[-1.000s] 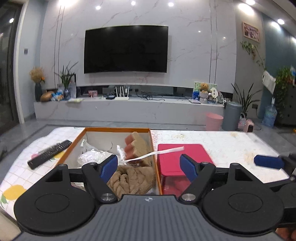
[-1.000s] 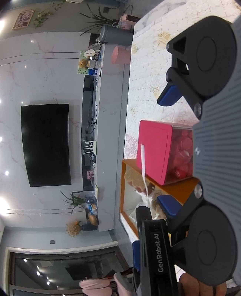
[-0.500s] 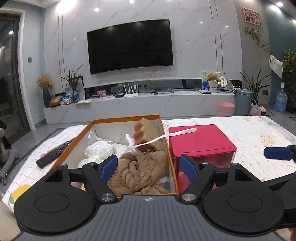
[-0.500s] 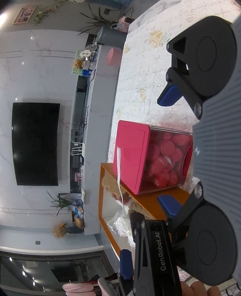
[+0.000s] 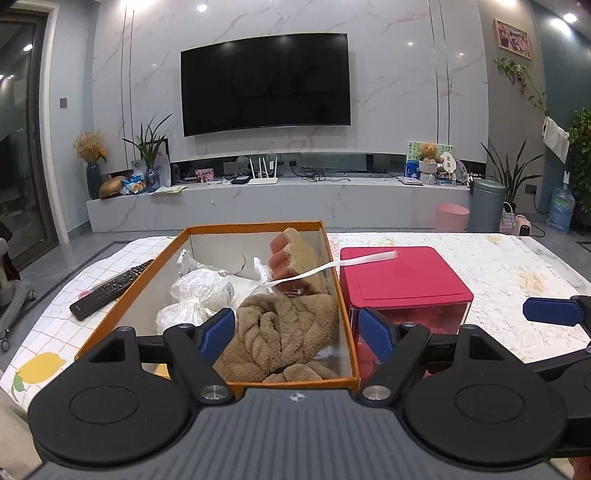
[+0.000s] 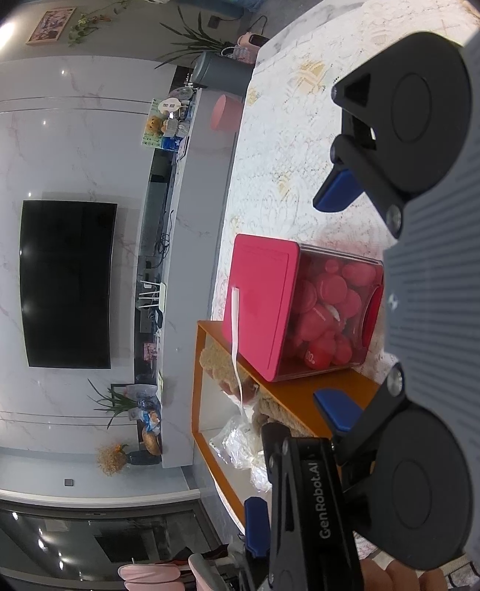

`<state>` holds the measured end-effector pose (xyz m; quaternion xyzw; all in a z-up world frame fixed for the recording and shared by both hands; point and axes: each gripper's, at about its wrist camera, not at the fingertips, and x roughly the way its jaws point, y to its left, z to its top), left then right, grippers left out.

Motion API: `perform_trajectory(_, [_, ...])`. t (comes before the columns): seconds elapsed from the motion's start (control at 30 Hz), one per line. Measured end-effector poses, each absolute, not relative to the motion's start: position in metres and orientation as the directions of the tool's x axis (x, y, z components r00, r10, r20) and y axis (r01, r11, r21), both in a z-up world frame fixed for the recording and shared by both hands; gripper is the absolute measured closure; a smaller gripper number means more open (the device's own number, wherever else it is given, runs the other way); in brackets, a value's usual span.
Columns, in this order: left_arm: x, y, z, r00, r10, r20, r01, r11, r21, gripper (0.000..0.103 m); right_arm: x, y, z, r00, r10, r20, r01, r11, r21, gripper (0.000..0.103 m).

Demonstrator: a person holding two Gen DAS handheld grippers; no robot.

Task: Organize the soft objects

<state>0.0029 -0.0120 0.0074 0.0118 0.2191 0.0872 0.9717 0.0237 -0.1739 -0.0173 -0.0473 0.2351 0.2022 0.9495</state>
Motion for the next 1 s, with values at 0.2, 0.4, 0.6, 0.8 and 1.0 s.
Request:
perform_trajectory(0.2, [0.0024,-0.0107,0.0091,0.882,0.152,-0.446,-0.155,0.987,0.031,0.013,0.0246,-0.1742,-0.0177,0.795,0.382,-0.471,-0.418,0.908,0.031,0.003])
perform_trajectory(0.4, [0.0008,-0.0102,0.0103,0.884,0.149,-0.444,-0.154,0.988,0.026,0.013,0.0230,-0.1717,-0.0170,0.794,0.391,-0.465,-0.426,0.904,0.031,0.003])
perform_trajectory(0.6, [0.0017,-0.0093,0.0097,0.881,0.139,-0.452,-0.148,0.989,0.014,0.013,0.0222,-0.1729,-0.0178,0.786,0.402,-0.469,-0.434,0.900,0.045,0.003])
perform_trajectory(0.8, [0.0021,-0.0086,0.0097,0.879,0.128,-0.459,-0.141,0.990,0.006,0.013,0.0221,-0.1729,-0.0160,0.781,0.406,-0.475,-0.438,0.898,0.048,0.003])
perform_trajectory(1.0, [0.0029,-0.0074,0.0095,0.879,0.119,-0.461,-0.137,0.991,-0.005,0.013,0.0218,-0.1731,-0.0162,0.776,0.411,-0.478,-0.445,0.894,0.047,0.003])
